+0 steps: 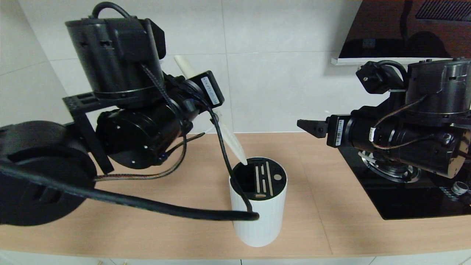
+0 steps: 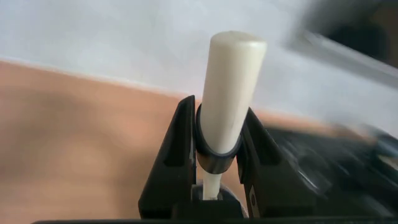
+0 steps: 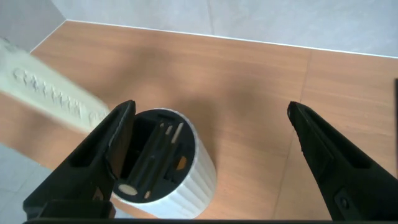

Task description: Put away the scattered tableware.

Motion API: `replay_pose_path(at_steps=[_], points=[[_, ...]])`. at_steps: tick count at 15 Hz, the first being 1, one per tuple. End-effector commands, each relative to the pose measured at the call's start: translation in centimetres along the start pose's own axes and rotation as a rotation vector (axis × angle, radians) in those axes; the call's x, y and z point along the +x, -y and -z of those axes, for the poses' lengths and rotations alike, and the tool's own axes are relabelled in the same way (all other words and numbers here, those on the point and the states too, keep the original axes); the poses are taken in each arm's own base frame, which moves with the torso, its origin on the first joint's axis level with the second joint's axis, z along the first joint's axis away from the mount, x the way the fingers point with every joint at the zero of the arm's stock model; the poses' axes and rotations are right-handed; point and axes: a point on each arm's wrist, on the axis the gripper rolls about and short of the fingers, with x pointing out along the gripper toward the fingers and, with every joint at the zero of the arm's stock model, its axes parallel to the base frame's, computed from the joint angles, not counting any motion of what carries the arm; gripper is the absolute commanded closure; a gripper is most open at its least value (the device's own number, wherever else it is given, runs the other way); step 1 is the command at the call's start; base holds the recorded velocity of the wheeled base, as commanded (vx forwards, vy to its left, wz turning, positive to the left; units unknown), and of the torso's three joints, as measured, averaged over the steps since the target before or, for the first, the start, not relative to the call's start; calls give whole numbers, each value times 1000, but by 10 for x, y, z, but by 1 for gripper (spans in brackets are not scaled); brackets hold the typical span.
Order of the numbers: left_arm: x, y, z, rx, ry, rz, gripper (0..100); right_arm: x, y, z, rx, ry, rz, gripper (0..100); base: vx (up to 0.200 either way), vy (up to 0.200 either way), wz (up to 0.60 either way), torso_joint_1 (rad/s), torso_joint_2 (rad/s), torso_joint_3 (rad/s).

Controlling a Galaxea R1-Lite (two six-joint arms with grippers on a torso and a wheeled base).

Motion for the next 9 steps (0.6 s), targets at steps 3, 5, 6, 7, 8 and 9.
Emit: replay_pose_path(at_steps=[3, 5, 6, 7, 8, 9], points=[[-4, 11, 26, 75, -18, -3, 100, 1, 1, 1, -2, -3, 3, 0, 0, 0, 0, 0, 0, 0], [-10, 16, 30, 102, 4, -3, 100, 1, 1, 1, -2, -3, 3, 0, 0, 0, 0, 0, 0, 0], [-14, 19, 30, 109, 21, -7, 100, 1, 1, 1, -1, -2, 3, 0, 0, 0, 0, 0, 0, 0], [-19, 21, 31, 107, 28, 8, 100, 0, 1, 0, -1, -1, 3, 0, 0, 0, 0, 0, 0, 0], [-23, 23, 30, 111, 37, 20, 100, 0, 1, 0, -1, 1, 3, 0, 0, 0, 0, 0, 0, 0], [-24, 23, 31, 119, 44, 20, 100, 0, 1, 0, -1, 1, 3, 0, 0, 0, 0, 0, 0, 0]])
